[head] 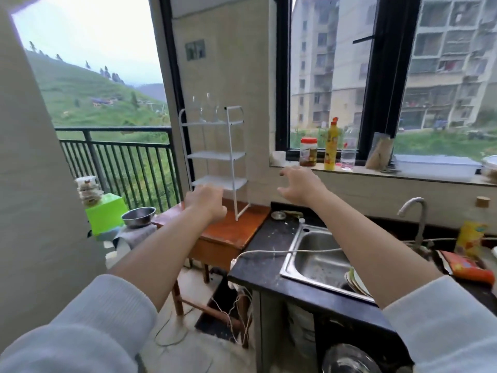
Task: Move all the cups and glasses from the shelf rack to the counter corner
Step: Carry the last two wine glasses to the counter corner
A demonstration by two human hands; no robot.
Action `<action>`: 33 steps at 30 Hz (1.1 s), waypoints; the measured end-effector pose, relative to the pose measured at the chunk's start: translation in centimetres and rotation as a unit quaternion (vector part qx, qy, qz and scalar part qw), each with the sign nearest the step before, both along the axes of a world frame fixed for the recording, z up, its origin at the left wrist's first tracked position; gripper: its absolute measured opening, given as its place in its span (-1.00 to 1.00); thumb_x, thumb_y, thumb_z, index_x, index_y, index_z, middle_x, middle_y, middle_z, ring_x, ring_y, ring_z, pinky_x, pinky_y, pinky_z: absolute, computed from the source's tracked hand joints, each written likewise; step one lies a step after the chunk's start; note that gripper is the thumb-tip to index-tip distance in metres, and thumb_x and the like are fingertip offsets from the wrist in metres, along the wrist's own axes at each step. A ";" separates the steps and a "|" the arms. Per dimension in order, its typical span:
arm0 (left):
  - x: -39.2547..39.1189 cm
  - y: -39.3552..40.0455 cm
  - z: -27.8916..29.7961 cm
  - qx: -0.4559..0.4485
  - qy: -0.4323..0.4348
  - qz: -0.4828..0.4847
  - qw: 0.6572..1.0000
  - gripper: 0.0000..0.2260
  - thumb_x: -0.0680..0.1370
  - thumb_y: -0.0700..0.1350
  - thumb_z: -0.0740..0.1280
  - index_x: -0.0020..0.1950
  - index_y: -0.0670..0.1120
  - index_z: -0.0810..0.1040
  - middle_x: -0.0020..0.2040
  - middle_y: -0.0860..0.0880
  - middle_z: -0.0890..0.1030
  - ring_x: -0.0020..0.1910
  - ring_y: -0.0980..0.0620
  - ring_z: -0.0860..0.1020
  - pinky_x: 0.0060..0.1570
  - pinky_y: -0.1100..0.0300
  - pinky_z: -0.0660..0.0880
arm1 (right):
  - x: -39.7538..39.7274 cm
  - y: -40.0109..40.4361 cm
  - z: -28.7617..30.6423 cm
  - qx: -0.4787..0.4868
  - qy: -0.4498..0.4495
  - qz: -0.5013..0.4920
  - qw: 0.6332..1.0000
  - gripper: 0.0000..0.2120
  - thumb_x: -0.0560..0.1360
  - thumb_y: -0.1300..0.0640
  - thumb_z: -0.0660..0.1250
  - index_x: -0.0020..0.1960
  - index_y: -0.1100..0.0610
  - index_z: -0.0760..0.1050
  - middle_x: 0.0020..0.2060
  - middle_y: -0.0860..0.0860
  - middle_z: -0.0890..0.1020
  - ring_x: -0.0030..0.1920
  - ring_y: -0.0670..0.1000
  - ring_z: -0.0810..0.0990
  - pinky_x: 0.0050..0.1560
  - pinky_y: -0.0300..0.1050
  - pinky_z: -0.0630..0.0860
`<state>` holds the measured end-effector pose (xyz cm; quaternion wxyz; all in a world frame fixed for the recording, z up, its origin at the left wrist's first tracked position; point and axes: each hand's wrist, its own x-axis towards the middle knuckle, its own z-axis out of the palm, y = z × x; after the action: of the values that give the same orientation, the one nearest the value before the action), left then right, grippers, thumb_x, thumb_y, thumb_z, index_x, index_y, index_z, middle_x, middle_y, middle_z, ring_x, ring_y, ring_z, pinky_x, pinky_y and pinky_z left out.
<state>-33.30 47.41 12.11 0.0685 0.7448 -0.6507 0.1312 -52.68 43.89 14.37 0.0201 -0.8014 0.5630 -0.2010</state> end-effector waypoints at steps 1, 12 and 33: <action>1.0 -1.8 -0.2 0.001 0.004 0.005 1.000 -0.67 0.50 -0.06 0.22 0.23 -0.14 0.45 0.26 -0.16 0.48 0.26 -0.16 0.41 0.12 0.00 0.43 | 1.3 -2.3 0.3 -0.005 -0.012 0.011 1.000 -0.52 0.48 0.08 0.25 0.36 0.18 0.31 0.33 0.17 0.43 0.34 0.18 0.37 0.33 0.13 0.36; 15.2 -16.3 -0.1 -0.002 0.048 0.052 0.997 -0.66 0.52 -0.05 0.19 0.26 -0.13 0.44 0.24 -0.15 0.47 0.23 -0.13 0.42 0.11 0.02 0.43 | 16.7 -18.4 0.2 0.012 -0.051 0.125 0.991 -0.58 0.48 0.12 0.26 0.29 0.24 0.40 0.27 0.17 0.51 0.24 0.13 0.49 0.21 -0.08 0.41; 36.4 -46.3 10.4 -0.123 0.255 -0.109 0.953 -0.60 0.49 -0.06 0.26 0.32 -0.08 0.41 0.30 -0.12 0.47 0.22 -0.09 0.46 0.05 0.16 0.40 | 37.7 -46.1 9.6 -0.101 -0.203 -0.021 0.974 -0.71 0.46 0.17 0.27 0.14 0.25 0.53 0.11 0.20 0.63 0.14 0.17 0.54 0.02 -0.13 0.40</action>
<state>3.11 1.10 22.54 0.3365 0.6642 -0.6675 0.0076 -15.00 -2.21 24.01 0.0484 -0.7298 0.5404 -0.4159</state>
